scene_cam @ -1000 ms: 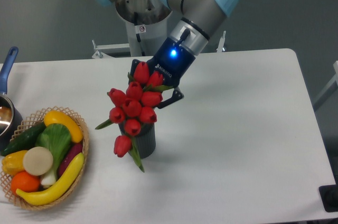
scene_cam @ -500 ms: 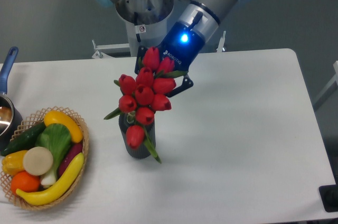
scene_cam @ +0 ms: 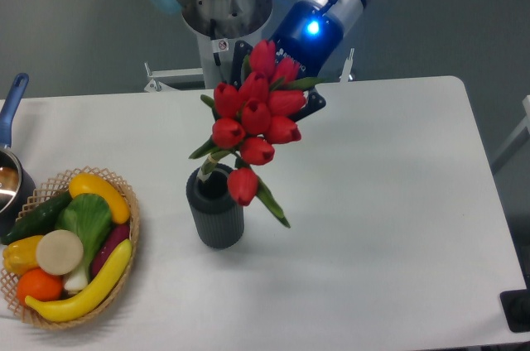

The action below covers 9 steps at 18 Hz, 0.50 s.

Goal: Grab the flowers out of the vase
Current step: 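Lift the gripped tulip bunch up out of the dark vase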

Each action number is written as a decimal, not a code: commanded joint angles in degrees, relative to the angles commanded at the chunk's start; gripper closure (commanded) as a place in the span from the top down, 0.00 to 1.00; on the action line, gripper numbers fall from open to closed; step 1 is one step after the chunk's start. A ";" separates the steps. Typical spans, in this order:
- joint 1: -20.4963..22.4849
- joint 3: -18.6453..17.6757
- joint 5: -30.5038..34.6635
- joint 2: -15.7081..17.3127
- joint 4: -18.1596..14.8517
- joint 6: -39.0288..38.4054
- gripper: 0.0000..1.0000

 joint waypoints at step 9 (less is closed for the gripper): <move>4.30 1.58 0.61 -2.45 0.26 11.23 0.37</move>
